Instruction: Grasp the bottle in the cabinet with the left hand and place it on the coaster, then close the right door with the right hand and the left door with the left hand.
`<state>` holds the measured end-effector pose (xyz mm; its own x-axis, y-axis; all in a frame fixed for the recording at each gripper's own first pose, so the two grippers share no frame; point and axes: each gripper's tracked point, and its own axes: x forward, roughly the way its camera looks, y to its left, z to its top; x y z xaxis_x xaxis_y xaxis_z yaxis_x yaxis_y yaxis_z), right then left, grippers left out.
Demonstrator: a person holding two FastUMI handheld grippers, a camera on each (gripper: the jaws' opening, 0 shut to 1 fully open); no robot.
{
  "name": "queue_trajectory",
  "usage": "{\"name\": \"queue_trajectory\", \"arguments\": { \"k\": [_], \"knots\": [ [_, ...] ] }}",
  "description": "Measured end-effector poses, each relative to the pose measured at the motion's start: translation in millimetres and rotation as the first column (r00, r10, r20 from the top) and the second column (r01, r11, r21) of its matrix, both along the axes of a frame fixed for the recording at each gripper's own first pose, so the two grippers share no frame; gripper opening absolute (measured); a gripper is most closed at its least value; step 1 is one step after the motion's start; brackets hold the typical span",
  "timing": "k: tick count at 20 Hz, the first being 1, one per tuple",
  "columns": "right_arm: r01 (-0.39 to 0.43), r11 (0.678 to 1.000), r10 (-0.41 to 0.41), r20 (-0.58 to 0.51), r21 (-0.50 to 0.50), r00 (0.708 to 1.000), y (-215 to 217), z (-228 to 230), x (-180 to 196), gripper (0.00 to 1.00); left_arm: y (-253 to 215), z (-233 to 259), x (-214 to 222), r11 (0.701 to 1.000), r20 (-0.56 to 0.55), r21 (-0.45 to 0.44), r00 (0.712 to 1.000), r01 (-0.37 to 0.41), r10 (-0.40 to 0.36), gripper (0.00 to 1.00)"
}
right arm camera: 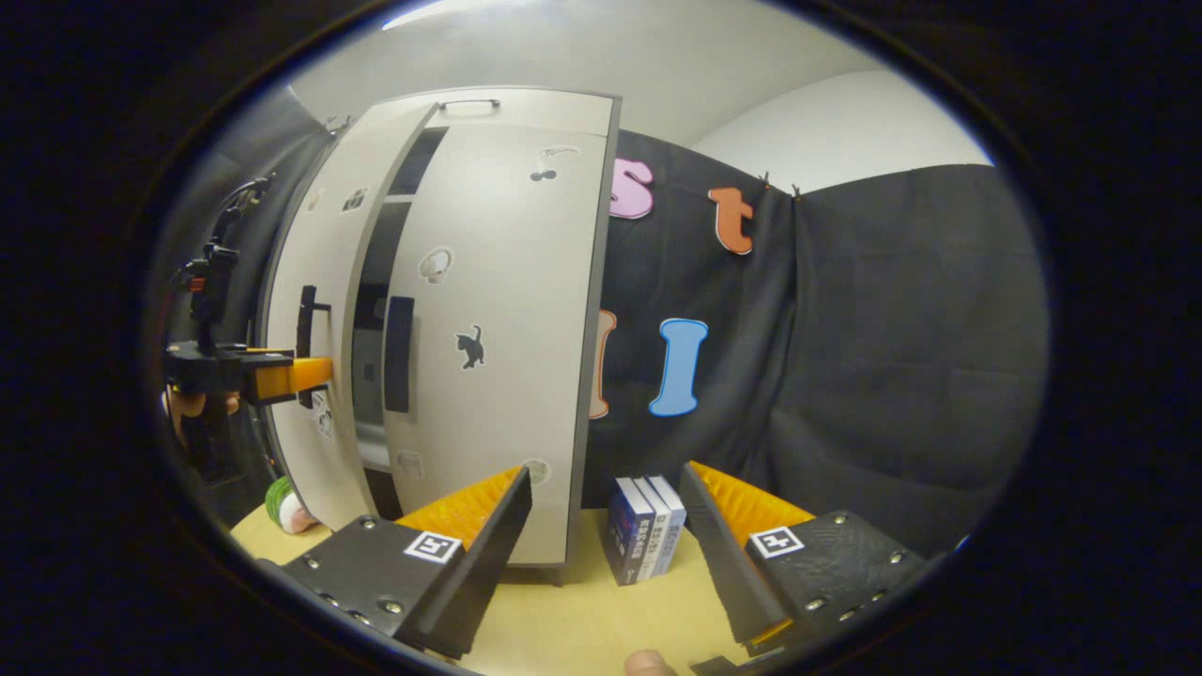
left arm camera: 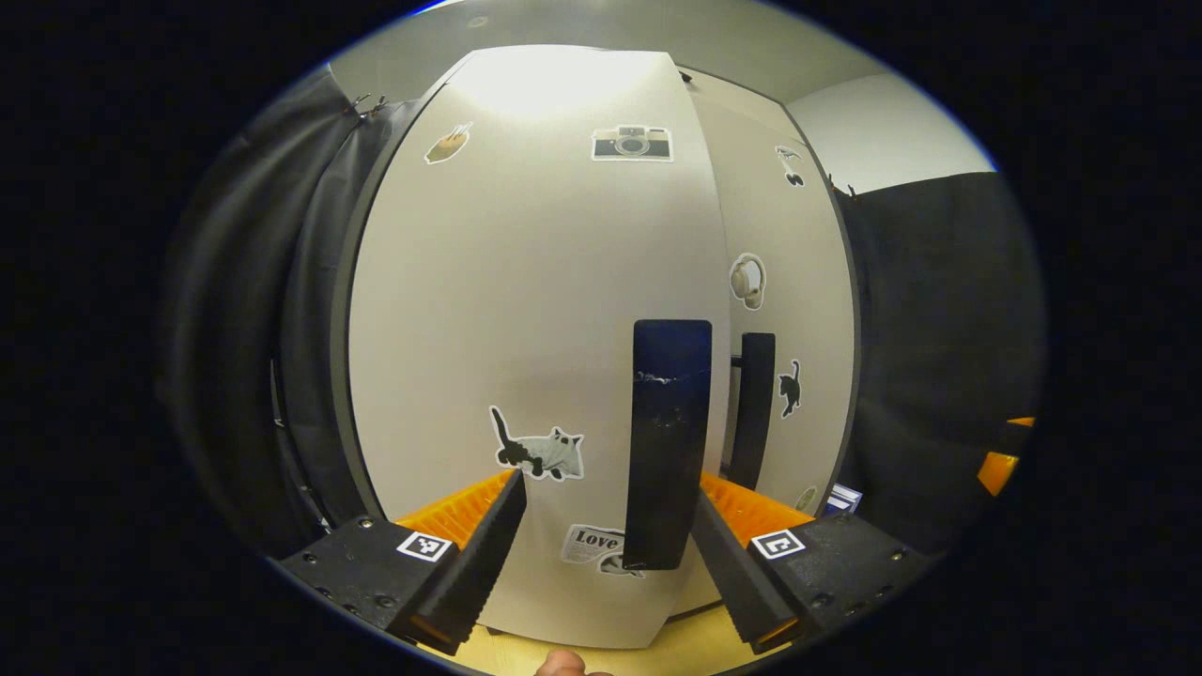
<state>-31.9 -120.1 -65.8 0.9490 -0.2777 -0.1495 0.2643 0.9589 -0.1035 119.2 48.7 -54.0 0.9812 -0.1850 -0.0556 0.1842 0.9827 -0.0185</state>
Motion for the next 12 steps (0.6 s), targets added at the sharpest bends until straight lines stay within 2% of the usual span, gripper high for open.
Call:
{"name": "queue_trajectory", "arguments": {
  "k": [4,7,12],
  "knots": [
    [0.036,0.999,-0.036,0.003,0.000,0.999,-12,1,-6,0.96,-3,0,2,1.000,-0.006,-0.010,1.000,-0.013,0.013,1.00],
    [0.058,0.998,-0.058,0.004,0.008,0.998,-19,1,-10,0.93,-3,0,3,0.999,0.010,0.022,0.999,-0.044,0.044,1.00],
    [0.065,0.998,-0.065,0.006,0.006,0.998,-24,1,-9,0.94,-4,-1,4,0.997,0.015,0.043,0.998,-0.065,0.064,1.00]
  ]
}}
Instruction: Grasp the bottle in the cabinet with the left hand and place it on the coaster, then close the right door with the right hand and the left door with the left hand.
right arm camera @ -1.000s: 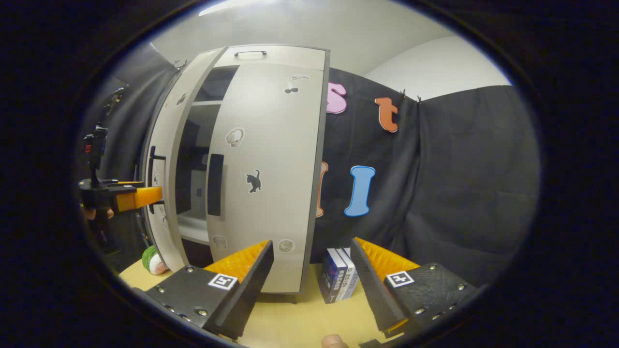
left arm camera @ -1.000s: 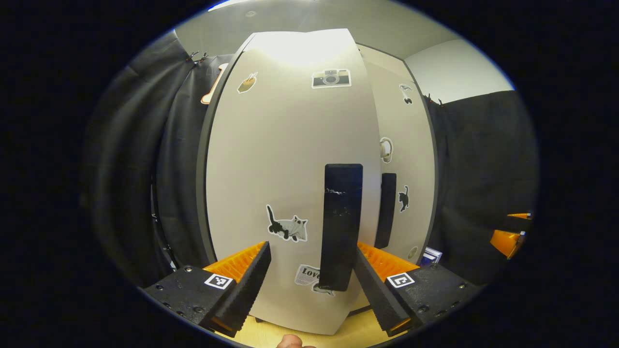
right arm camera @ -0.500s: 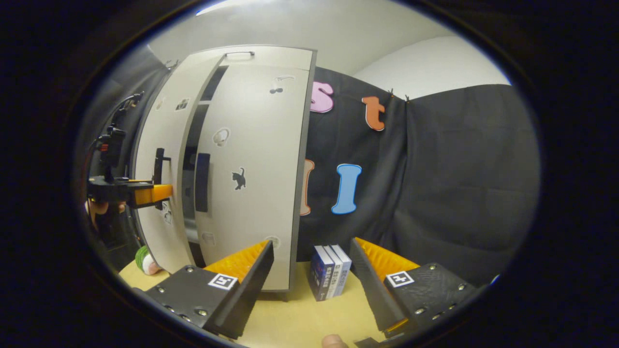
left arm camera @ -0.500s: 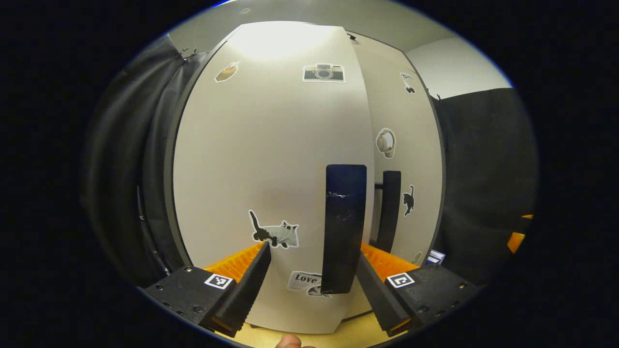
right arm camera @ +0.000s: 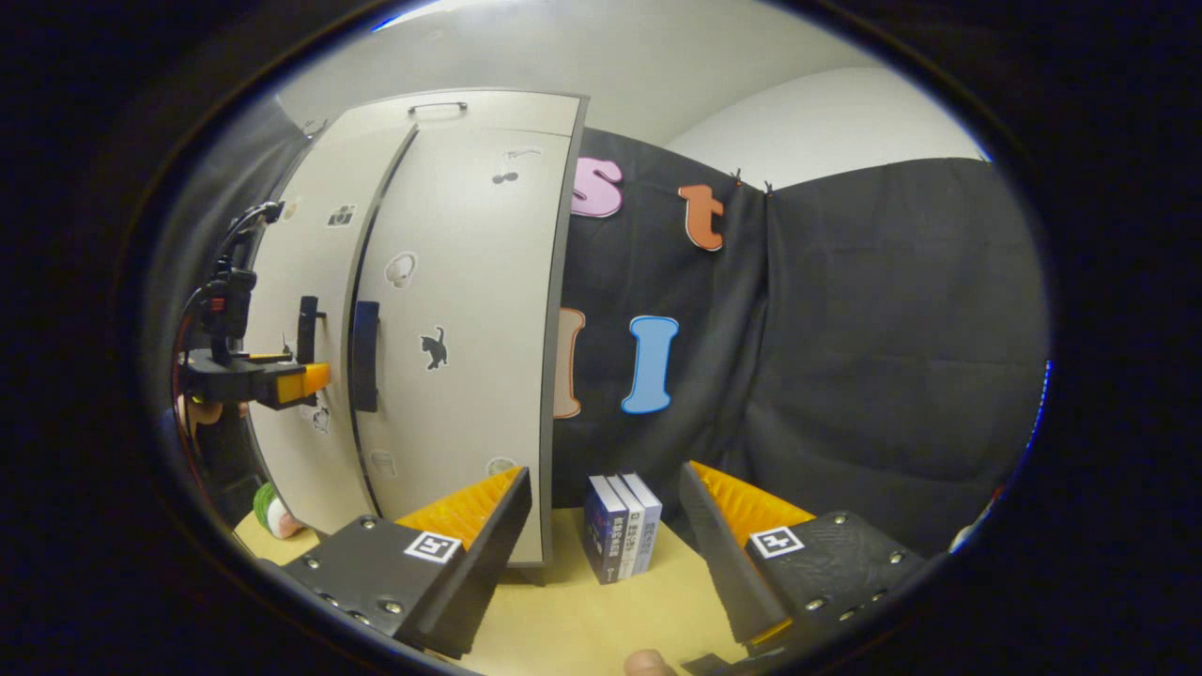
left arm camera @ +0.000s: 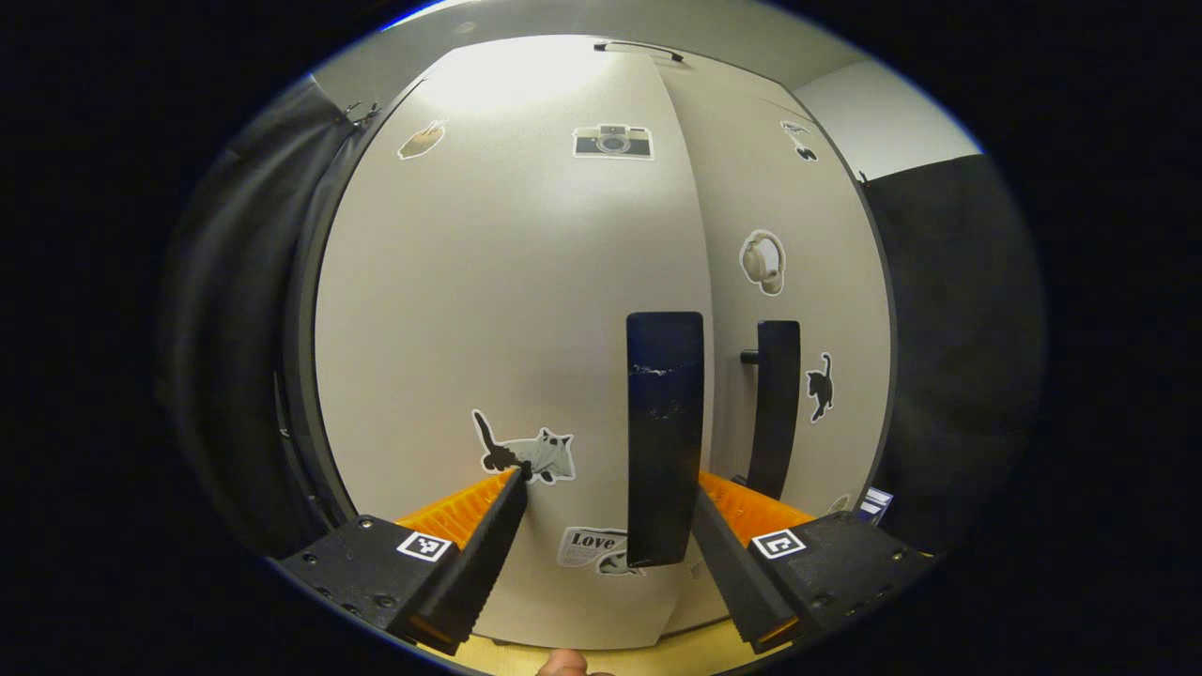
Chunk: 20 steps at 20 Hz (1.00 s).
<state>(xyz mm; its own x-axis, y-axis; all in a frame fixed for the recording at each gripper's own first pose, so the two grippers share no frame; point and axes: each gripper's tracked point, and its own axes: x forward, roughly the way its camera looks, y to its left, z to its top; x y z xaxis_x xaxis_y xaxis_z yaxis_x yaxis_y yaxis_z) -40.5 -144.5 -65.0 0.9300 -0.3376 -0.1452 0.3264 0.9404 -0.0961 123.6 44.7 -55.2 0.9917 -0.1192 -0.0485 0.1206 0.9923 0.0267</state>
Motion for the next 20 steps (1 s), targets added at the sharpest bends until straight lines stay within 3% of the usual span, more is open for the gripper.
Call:
{"name": "queue_trajectory", "arguments": {
  "k": [9,14,20],
  "knots": [
    [-0.054,0.998,0.054,0.022,-0.015,0.998,10,10,13,0.96,-2,-1,-9,1.000,-0.006,0.005,1.000,-0.017,0.017,1.00],
    [-0.113,0.993,0.114,0.046,-0.025,0.992,21,29,19,0.96,-5,26,-65,0.999,-0.009,0.005,0.999,-0.041,0.041,0.99],
    [-0.200,0.979,0.194,0.126,0.034,0.973,41,67,21,0.96,-16,91,-145,0.997,0.066,0.035,0.995,-0.075,0.072,0.99]
  ]
}}
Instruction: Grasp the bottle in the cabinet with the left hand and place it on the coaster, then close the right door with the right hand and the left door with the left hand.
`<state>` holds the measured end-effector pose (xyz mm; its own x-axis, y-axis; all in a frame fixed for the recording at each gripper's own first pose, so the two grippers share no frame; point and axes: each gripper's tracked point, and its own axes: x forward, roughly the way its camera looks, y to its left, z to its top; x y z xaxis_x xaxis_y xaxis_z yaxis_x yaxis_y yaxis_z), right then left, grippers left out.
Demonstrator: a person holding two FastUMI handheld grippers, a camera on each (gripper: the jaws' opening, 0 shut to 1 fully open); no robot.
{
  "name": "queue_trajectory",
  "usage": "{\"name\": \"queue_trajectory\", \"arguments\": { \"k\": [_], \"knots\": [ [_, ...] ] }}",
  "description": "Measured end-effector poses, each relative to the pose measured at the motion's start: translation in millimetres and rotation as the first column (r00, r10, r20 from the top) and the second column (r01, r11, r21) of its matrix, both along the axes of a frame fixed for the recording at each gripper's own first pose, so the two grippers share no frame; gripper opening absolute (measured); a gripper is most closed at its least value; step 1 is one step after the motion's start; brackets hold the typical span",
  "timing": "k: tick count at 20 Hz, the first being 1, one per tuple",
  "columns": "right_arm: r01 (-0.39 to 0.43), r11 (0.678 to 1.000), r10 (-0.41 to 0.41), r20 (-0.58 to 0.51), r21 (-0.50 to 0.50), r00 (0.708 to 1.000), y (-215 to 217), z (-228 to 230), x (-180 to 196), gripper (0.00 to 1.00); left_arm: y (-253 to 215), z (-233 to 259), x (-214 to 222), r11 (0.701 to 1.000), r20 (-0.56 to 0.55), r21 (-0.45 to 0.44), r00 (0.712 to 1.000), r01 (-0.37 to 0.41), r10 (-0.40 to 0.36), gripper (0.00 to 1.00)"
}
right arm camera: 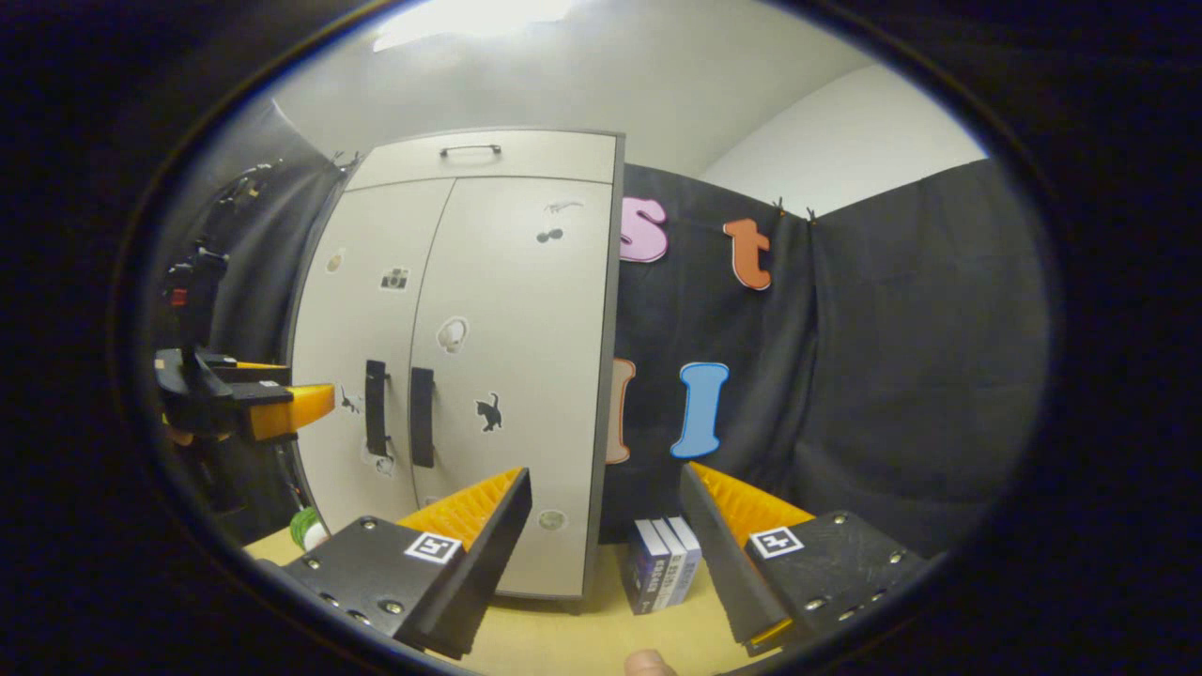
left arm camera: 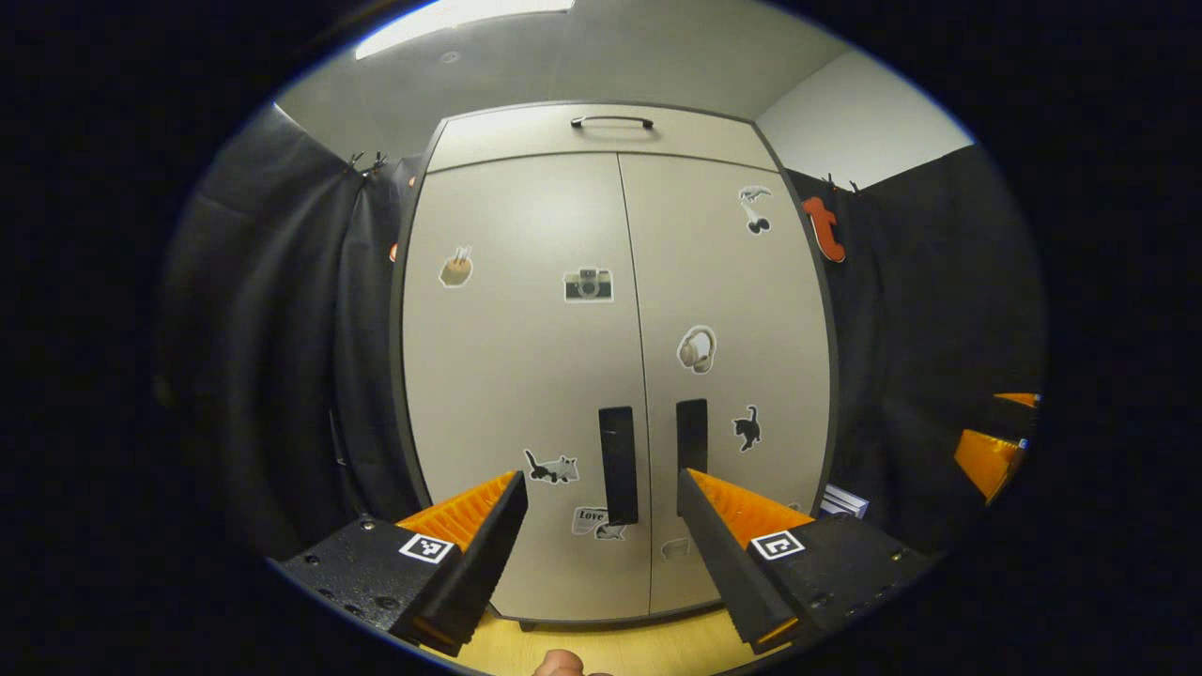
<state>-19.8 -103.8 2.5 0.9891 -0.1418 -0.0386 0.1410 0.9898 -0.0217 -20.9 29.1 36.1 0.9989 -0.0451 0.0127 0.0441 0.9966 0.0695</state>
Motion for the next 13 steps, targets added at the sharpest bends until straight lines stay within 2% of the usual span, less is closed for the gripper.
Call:
{"name": "queue_trajectory", "arguments": {
  "k": [3,6,9,10,13],
  "knots": [
    [-0.041,0.999,0.041,0.022,0.020,0.999,8,11,-3,0.96,-8,16,-30,0.998,0.014,-0.055,1.000,-0.011,0.012,0.99],
    [-0.052,0.999,0.053,0.042,-0.015,0.998,8,16,-9,0.96,-15,21,-51,0.998,0.024,-0.057,0.999,-0.025,0.027,0.99],
    [-0.072,0.997,0.073,0.048,-0.028,0.996,9,17,-10,0.96,-21,22,-57,0.999,0.028,-0.044,0.999,-0.025,0.026,0.99],
    [-0.076,0.997,0.078,0.045,-0.032,0.996,9,16,-10,0.93,-25,22,-56,0.999,0.030,-0.043,0.999,-0.022,0.024,0.99],
    [-0.083,0.996,0.085,0.045,-0.036,0.995,5,16,-11,0.96,-32,21,-56,0.999,0.028,-0.043,0.999,-0.015,0.016,0.99]
  ]
}}
